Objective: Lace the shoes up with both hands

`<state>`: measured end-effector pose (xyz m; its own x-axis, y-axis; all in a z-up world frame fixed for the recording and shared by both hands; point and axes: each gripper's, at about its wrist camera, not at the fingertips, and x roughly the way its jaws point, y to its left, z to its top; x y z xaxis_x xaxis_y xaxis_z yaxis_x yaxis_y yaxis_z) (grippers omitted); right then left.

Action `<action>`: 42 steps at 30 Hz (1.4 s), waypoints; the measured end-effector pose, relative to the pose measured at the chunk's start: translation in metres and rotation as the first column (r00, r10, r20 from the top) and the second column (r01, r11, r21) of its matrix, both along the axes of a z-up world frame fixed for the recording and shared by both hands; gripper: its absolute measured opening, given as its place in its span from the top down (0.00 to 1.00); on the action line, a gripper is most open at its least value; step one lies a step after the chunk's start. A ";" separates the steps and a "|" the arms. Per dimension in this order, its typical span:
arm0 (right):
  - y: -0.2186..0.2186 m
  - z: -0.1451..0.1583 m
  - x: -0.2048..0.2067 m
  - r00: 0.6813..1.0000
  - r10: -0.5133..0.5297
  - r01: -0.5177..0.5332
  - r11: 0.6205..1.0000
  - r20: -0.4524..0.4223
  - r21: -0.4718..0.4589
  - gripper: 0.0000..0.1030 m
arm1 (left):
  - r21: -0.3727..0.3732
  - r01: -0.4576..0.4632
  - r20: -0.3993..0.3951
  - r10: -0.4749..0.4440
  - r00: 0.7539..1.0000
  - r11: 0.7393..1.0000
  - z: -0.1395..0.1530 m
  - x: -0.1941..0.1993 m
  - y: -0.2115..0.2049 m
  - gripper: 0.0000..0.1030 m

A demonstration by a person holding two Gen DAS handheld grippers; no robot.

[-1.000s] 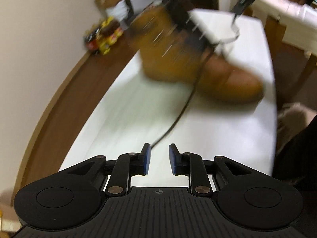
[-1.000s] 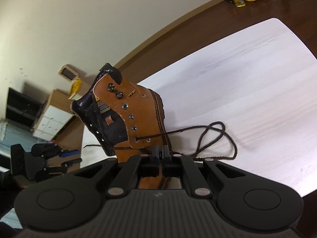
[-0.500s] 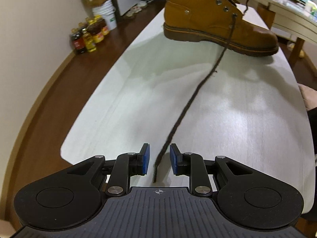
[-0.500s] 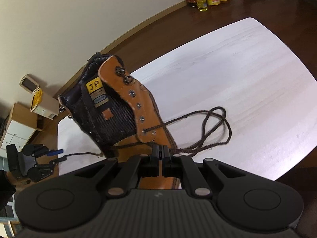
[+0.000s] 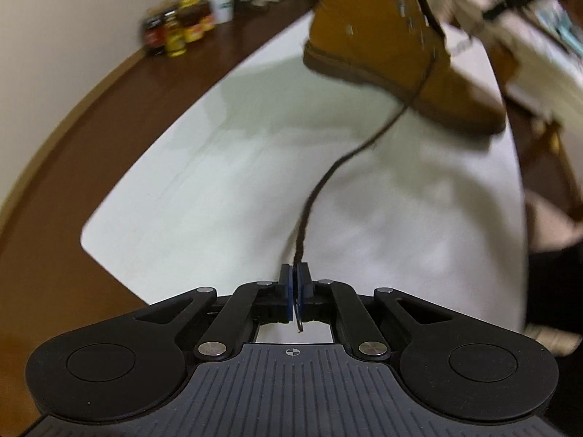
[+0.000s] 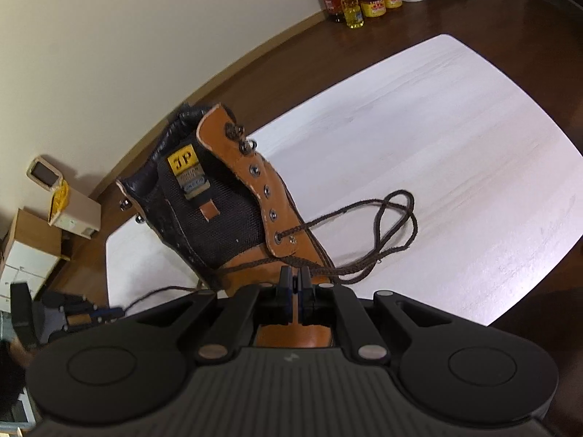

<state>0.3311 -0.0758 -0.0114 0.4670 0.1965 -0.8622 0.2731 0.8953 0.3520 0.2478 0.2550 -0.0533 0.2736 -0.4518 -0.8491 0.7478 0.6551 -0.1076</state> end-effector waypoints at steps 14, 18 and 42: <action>-0.089 0.088 -0.035 0.942 0.051 -0.108 0.982 0.331 0.157 0.97 | -0.129 -0.447 0.241 0.465 0.852 0.885 0.184 -0.100 -0.038 0.98; -0.106 0.115 -0.060 0.908 0.020 -0.086 0.987 0.419 0.139 0.97 | -0.099 -0.550 0.395 0.540 0.743 0.829 0.236 -0.116 -0.016 0.98; -0.136 0.279 -0.304 0.586 -0.200 0.326 0.945 0.785 -0.003 0.97 | -0.268 -0.434 0.728 0.476 0.494 0.860 0.382 -0.286 0.009 0.98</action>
<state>0.0272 -0.2114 0.2677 0.9772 -0.1297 -0.1679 0.1910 0.8824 0.4300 -0.0378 0.2640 0.3284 0.9710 -0.1026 -0.2158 0.1660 0.9391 0.3008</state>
